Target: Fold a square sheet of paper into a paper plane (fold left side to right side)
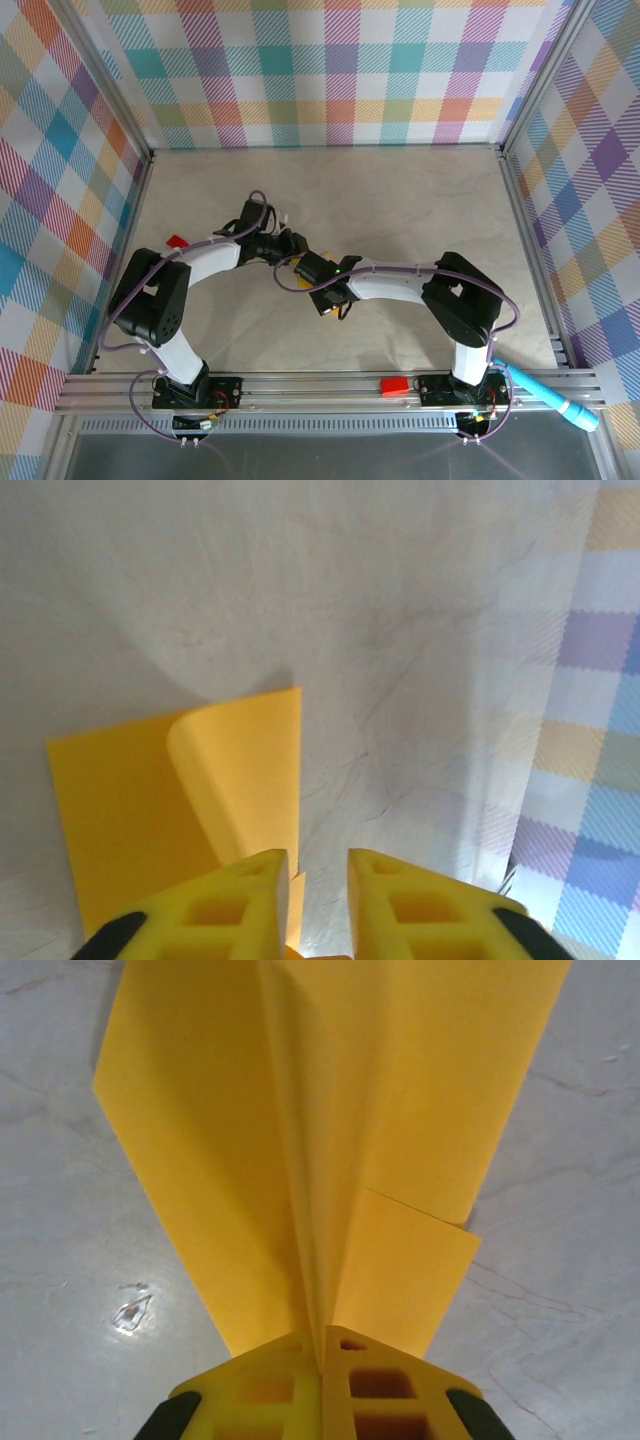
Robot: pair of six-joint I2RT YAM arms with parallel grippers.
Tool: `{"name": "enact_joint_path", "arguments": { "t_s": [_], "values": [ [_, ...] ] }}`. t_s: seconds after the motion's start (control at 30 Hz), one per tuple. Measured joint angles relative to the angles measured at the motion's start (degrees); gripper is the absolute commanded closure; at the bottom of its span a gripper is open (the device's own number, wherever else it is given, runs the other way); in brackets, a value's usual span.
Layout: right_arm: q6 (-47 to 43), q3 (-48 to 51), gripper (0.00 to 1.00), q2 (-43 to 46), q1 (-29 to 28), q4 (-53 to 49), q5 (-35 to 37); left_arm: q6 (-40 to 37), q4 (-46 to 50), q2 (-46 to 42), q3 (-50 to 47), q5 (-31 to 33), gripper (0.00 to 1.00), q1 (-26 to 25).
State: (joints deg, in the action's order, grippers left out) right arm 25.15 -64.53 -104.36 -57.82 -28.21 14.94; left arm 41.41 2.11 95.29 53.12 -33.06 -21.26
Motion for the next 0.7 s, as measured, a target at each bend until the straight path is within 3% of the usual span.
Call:
{"name": "enact_joint_path", "arguments": {
  "t_s": [0.3, 0.47, 0.7],
  "values": [
    [0.35, 8.79, 1.0, 5.64, 8.66, 10.56, -18.34, -5.49, 4.59, -6.71, -0.22, -1.14, 0.71, 7.96],
    [1.86, 13.94, 1.0, 5.92, 13.6, 17.66, -29.27, -6.54, 4.98, -7.08, -2.84, -3.52, 0.71, 8.02],
    [4.48, 17.75, 1.0, 5.68, 17.07, 25.66, -38.45, -6.49, 4.7, -7.08, -6.88, -5.35, 0.71, 5.75]
  ]
}}
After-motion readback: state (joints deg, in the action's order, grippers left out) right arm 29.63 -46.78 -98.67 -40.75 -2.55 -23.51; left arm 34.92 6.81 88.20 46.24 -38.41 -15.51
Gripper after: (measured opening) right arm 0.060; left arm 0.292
